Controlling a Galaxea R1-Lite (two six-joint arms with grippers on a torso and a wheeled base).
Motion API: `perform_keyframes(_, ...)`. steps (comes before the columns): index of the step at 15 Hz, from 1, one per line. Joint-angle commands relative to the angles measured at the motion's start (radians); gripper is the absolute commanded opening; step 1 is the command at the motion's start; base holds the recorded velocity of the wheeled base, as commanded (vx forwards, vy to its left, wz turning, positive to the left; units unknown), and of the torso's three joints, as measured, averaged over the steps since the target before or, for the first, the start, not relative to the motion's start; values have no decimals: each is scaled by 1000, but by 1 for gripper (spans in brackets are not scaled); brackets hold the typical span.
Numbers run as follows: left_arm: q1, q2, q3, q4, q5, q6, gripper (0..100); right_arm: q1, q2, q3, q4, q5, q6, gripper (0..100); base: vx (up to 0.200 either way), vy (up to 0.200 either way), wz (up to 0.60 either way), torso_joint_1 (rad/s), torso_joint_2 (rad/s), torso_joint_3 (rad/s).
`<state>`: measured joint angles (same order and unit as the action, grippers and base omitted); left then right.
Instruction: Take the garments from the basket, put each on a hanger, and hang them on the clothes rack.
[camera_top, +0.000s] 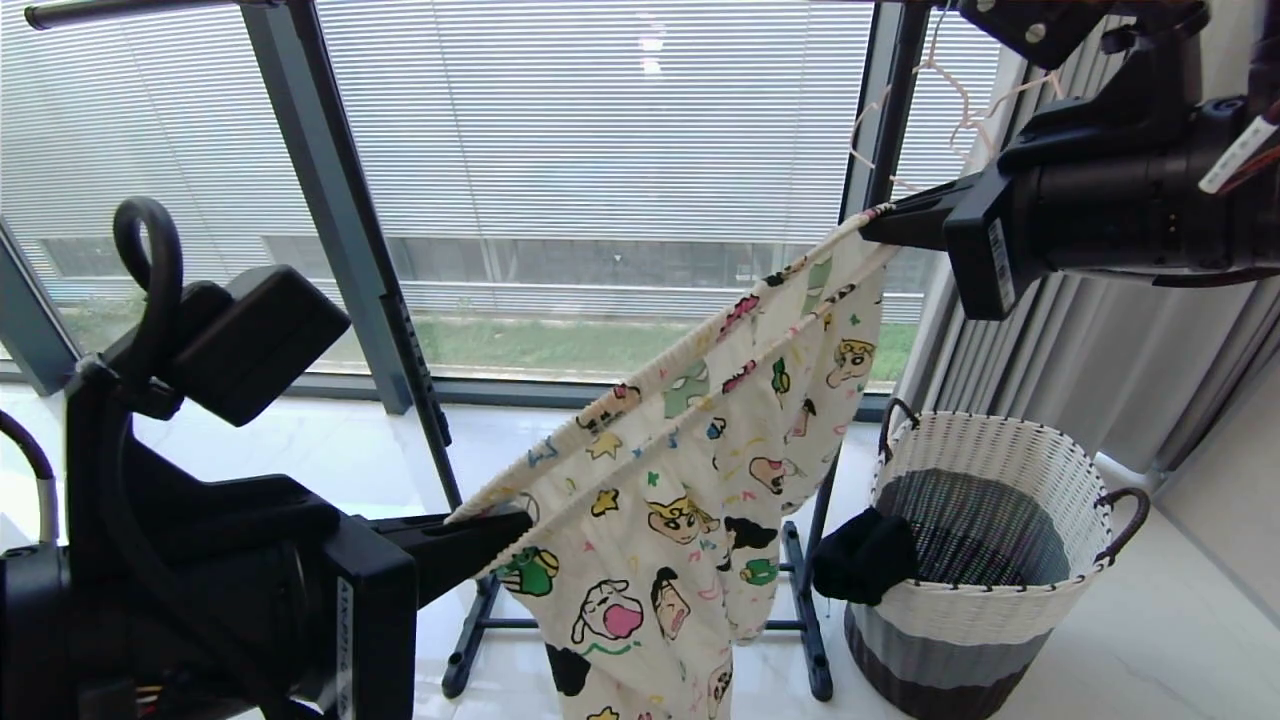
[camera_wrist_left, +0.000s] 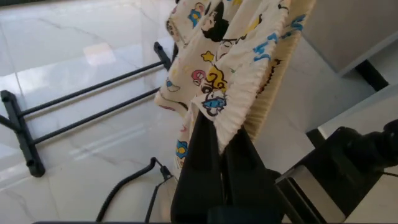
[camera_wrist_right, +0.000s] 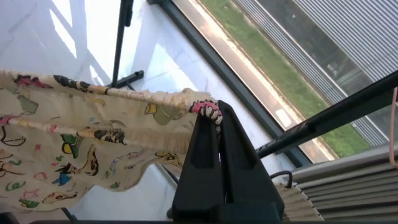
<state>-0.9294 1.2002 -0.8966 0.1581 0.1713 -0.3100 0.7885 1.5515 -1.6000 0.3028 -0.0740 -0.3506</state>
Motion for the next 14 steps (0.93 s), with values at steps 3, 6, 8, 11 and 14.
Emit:
perform_keyframes(3, -48, -2, 4, 1, 31, -14, 0, 0, 16, 0, 6, -1, -1, 0, 0, 0, 0, 0, 0, 0)
perform_keyframes(6, 147, 39, -7, -78, 28, 249, 0, -8, -51, 3, 177, 3, 1, 0, 0, 0, 0, 0, 0, 0)
perform_keyframes(8, 242, 102, -27, -215, 27, 276, 0, -8, -103, 31, 262, 28, 1, 0, 0, 0, 0, 0, 0, 0)
perform_keyframes(11, 282, 116, -62, -221, 25, 276, 0, -6, -152, 91, 265, 39, 1, 0, 0, 0, 0, 0, 0, 0)
perform_keyframes(14, 277, 108, -62, -221, 20, 273, 0, -2, -159, 103, 265, 57, -1, 0, 0, 0, 0, 0, 0, 0)
